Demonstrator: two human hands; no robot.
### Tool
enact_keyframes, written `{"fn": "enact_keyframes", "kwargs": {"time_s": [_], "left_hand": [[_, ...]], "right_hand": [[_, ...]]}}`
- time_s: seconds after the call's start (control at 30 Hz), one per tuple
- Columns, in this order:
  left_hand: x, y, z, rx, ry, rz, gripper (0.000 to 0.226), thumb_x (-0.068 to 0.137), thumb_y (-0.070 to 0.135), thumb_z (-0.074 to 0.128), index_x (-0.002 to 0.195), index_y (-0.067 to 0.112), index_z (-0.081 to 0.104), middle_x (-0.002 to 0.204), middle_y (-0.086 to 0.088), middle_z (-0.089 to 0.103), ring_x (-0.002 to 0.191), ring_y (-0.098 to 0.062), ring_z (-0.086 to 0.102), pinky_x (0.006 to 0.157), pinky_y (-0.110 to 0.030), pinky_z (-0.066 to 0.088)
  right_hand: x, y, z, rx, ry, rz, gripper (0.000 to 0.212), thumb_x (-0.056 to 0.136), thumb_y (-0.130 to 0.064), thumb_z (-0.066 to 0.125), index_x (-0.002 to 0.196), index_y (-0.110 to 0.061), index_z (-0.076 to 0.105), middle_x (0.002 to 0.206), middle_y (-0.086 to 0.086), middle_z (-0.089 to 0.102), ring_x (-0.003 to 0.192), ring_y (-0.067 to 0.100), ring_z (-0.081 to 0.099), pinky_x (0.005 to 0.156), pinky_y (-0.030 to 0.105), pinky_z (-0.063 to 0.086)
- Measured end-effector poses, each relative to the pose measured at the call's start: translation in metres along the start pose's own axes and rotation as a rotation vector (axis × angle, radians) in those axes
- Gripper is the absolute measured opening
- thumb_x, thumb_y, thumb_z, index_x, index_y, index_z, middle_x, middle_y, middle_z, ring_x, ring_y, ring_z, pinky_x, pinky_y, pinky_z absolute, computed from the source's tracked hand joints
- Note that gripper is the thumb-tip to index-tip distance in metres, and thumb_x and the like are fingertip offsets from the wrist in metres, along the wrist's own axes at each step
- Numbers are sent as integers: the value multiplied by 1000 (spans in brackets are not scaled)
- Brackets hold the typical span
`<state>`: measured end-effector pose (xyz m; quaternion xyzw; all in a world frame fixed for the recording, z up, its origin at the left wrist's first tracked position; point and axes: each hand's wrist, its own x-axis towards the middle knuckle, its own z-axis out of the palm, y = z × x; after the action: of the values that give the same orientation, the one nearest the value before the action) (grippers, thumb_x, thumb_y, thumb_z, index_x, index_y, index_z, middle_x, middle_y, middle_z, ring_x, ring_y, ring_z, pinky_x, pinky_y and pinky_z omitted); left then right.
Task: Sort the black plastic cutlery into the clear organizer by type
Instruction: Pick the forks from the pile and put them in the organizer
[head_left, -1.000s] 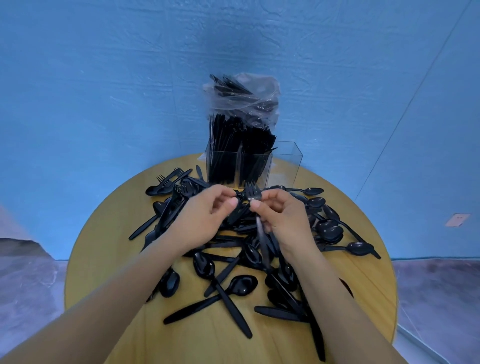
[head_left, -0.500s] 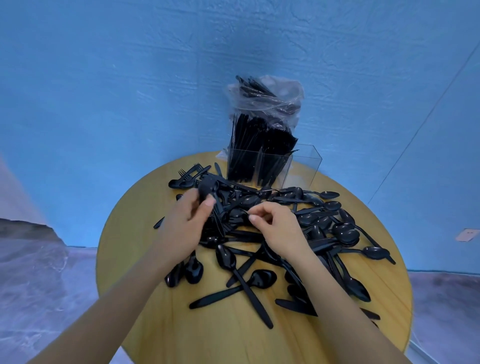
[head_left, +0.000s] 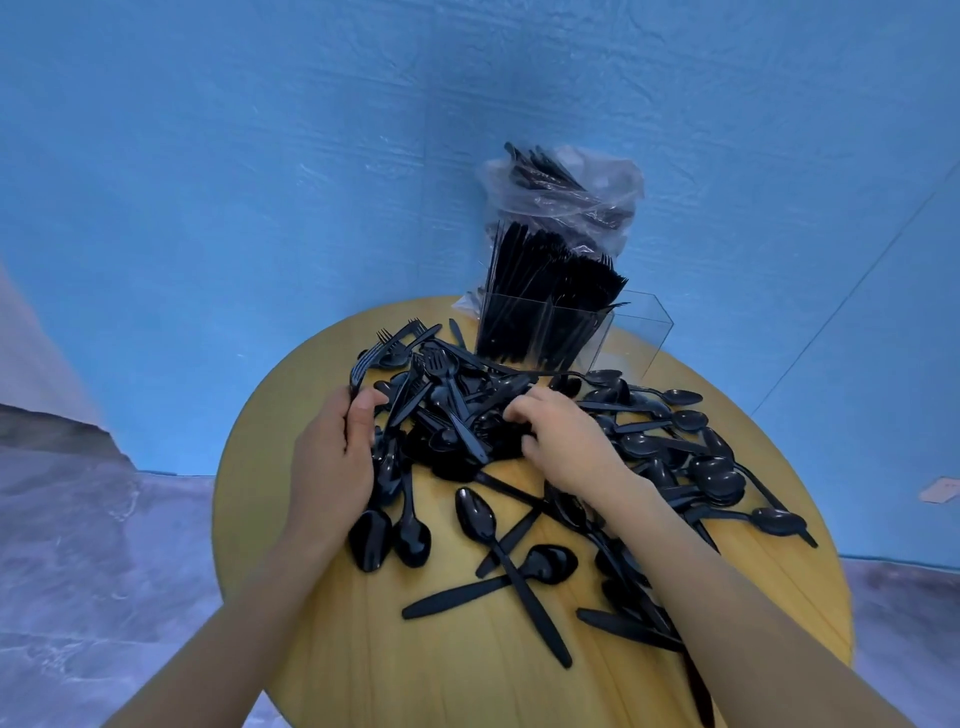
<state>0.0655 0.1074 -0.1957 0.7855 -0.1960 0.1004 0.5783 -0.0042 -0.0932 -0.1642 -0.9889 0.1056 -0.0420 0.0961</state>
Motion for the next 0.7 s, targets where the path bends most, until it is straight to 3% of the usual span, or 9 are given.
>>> {"fn": "enact_keyframes", "kwargs": {"time_s": [0.13,0.23,0.4,0.53,0.7], "left_hand": [[-4,-1,3,33,12,41,32,95,42,31,93,23,57,61,-4,52,56,-18,50,54,-33,39],[-5,-2,4,64,13,69,34,92,44,30,92,23,57,61,-1,52,57,-18,51,53,-31,37],[-5,-5,5,76,7,89,36,93,43,30,92,19,58,60,-4,53,55,-18,50,50,-32,36],[-5,-6,6,98,-10,86,36,94,44,31,93,21,59,57,-1,50,50,-12,46,48,-26,33],[-4,-8,7,116,-42,98,35,95,41,32,95,20,60,54,4,45,48,-11,44,48,-31,35]], "right_hand": [[-3,12,0,57,230,82,35,89,3,46,116,-14,61,116,1,54,108,18,51,81,23,39],[-4,17,1,49,282,96,32,89,5,46,108,-12,65,110,2,55,108,21,49,84,24,39],[-8,7,1,91,158,-4,29,91,-7,47,114,-14,64,114,1,54,110,18,40,86,18,27],[4,-5,3,-22,-27,-42,45,93,-34,55,134,-15,49,128,4,49,123,21,37,104,31,33],[15,-10,1,-40,-100,-16,49,89,-41,60,127,-13,49,123,4,48,115,21,47,97,34,43]]}}
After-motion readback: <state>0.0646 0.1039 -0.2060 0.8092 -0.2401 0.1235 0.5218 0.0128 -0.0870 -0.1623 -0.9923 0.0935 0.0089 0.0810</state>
